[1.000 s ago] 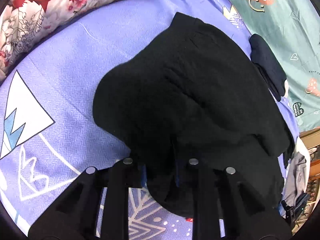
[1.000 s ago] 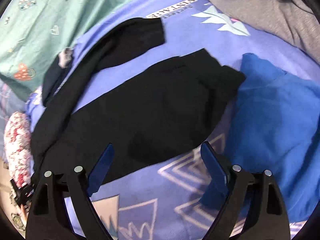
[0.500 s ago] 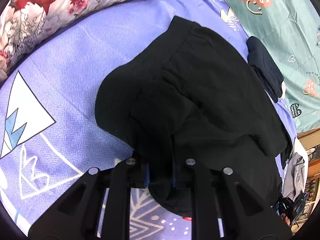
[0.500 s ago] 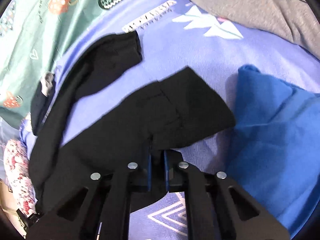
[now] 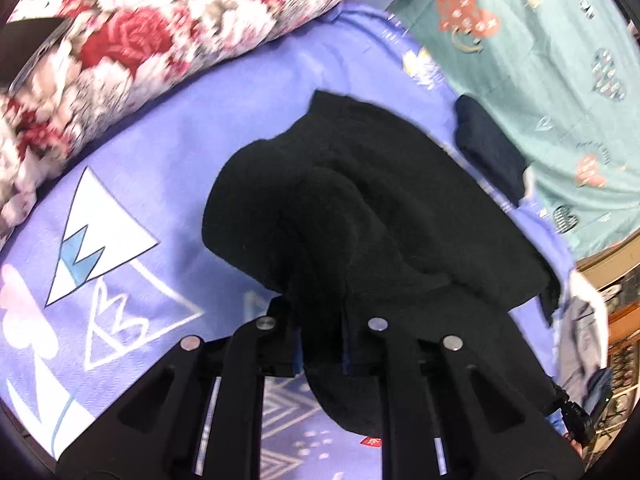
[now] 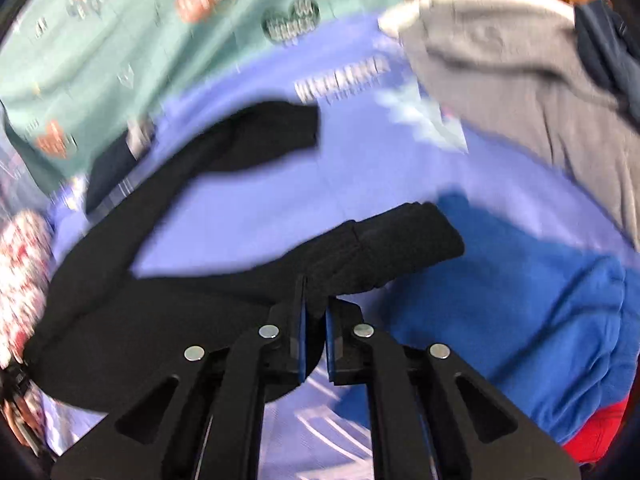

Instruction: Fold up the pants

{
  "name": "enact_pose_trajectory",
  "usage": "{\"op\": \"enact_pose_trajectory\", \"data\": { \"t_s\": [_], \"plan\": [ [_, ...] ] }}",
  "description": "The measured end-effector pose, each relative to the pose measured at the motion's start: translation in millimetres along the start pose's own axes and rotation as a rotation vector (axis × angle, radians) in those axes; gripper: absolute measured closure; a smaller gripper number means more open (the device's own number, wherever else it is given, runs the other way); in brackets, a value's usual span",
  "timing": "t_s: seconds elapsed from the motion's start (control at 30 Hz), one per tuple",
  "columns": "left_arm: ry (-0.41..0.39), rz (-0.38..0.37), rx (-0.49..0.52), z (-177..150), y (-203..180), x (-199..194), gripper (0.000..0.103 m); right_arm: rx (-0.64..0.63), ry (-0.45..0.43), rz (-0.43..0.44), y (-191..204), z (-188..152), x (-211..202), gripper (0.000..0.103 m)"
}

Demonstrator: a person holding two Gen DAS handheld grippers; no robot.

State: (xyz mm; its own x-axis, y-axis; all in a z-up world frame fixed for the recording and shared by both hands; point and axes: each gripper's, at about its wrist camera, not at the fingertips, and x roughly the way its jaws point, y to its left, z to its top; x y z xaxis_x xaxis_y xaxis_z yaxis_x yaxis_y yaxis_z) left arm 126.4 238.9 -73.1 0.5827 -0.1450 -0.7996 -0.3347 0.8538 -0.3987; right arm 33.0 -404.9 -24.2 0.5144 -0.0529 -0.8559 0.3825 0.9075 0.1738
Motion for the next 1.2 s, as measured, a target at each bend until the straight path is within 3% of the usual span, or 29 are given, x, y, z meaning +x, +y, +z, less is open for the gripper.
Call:
{"op": "enact_pose_trajectory", "data": {
  "t_s": [0.03, 0.1, 0.17, 0.23, 0.33, 0.4, 0.43, 0.57, 0.73, 0.8, 0.9, 1.03, 1.1, 1.2],
  "plan": [
    [0.022, 0.029, 0.010, -3, 2, 7, 0.086, -0.015, 0.062, -0.029, -2, -6, 13, 0.090],
    [0.072, 0.161, 0.021, -8, 9, 20, 0.066, -0.036, 0.086, -0.036, -2, -11, 16, 0.075],
    [0.060, 0.264, 0.037, -10, 12, 21, 0.037, -0.059, 0.054, -0.023, 3, -12, 0, 0.064],
    [-0.016, 0.306, 0.063, -11, 11, 8, 0.025, -0.105, -0.039, -0.107, 12, -11, -25, 0.051],
    [-0.089, 0.342, 0.079, -12, 3, -9, 0.021, -0.143, -0.219, -0.244, 24, -8, -53, 0.049],
    [-0.118, 0.333, 0.098, -12, -7, -16, 0.019, -0.132, -0.276, -0.209, 28, -7, -60, 0.049],
    [-0.130, 0.324, 0.111, -12, -14, -19, 0.017, -0.124, -0.278, -0.151, 30, -7, -57, 0.049],
    [-0.140, 0.233, 0.216, -17, -55, -10, 0.013, -0.120, -0.109, 0.033, 37, -3, -12, 0.049],
    [-0.131, 0.170, 0.335, -29, -103, 17, 0.013, -0.123, 0.086, -0.004, 34, -4, 50, 0.049],
    [-0.143, 0.176, 0.410, -30, -123, 23, 0.013, -0.135, 0.083, -0.001, 33, 0, 44, 0.049],
    [-0.190, 0.152, 0.478, -31, -152, 22, 0.009, -0.143, -0.026, 0.051, 39, 22, 21, 0.045],
    [-0.344, 0.057, 0.488, -22, -194, 10, 0.002, -0.016, -0.113, 0.127, 30, 76, 21, 0.036],
    [-0.441, 0.010, 0.479, -21, -212, 5, 0.002, 0.032, -0.094, 0.194, 34, 97, 40, 0.036],
    [-0.485, 0.030, 0.490, -14, -230, 19, 0.002, 0.171, 0.003, 0.243, 33, 129, 89, 0.036]
  ]
}}
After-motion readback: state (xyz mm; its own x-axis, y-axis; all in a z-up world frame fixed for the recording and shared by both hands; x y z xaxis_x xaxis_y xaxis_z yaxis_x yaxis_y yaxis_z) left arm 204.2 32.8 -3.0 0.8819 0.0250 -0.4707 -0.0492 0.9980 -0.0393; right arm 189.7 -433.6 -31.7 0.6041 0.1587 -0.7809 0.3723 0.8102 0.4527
